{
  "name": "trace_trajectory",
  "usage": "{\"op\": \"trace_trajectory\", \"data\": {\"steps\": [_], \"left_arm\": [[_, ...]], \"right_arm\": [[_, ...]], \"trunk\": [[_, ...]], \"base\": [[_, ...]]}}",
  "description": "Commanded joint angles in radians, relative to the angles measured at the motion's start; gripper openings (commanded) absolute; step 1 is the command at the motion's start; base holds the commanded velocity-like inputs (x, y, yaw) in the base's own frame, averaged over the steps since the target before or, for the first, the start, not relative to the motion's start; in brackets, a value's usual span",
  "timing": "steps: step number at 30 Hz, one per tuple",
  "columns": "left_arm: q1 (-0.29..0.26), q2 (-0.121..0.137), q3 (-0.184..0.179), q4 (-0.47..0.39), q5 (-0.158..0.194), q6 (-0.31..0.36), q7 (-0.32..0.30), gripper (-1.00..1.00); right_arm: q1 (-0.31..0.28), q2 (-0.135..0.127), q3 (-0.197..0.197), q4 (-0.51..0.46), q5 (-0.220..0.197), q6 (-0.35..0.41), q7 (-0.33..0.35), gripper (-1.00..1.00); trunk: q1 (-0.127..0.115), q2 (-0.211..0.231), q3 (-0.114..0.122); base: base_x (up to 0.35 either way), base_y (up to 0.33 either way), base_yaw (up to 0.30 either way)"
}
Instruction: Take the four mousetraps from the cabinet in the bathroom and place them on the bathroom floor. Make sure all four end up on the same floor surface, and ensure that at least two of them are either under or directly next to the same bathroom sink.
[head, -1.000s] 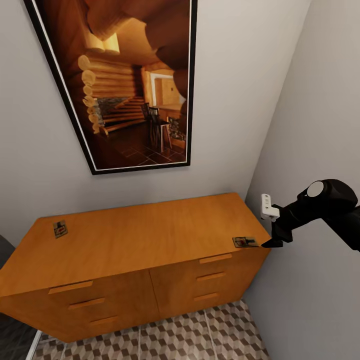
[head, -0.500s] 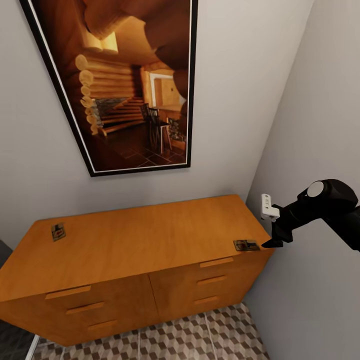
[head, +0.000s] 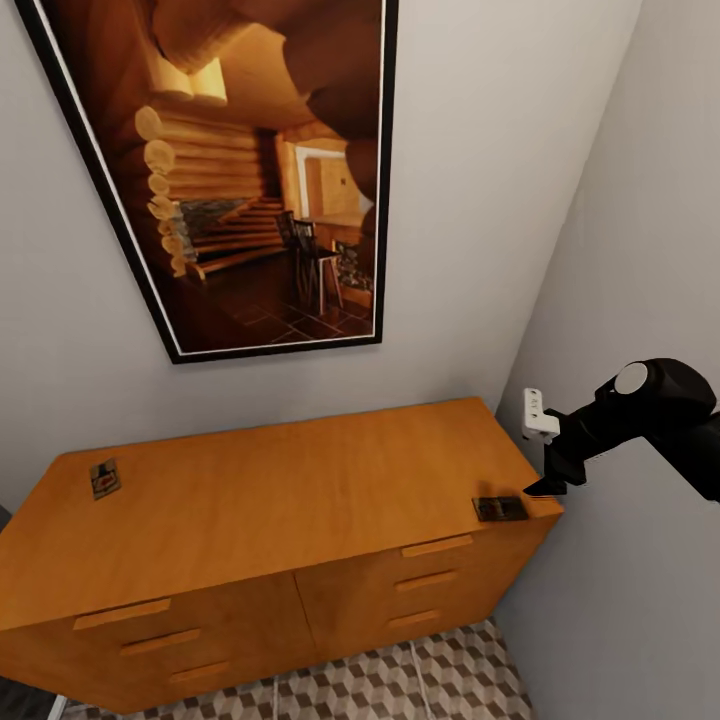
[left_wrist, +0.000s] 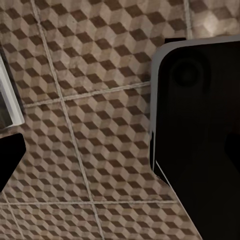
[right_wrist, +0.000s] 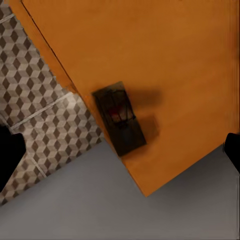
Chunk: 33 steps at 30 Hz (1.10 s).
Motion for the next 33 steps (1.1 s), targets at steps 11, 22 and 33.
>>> {"op": "trace_trajectory", "data": {"steps": [11, 22, 33], "left_arm": [[-0.001, 0.0, -0.009, 0.004, 0.008, -0.007, 0.0, 1.0], [-0.001, 0.0, -0.009, 0.004, 0.008, -0.007, 0.0, 1.0], [0.0, -0.001, -0.009, 0.004, 0.008, -0.007, 0.0, 1.0]], "right_arm": [[-0.002, -0.001, 0.006, 0.007, 0.008, 0.011, 0.008, 1.0], [-0.002, 0.0, 0.01, 0.02, 0.008, 0.011, 0.008, 1.0], [-0.002, 0.001, 0.021, 0.023, 0.008, 0.011, 0.008, 1.0]], "trunk": [[0.001, -0.002, -0.002], [0.001, -0.002, -0.002], [0.001, -0.002, -0.002]], "base": [[0.06, 0.0, 0.0], [0.004, 0.0, 0.0], [0.0, 0.0, 0.0]]}}
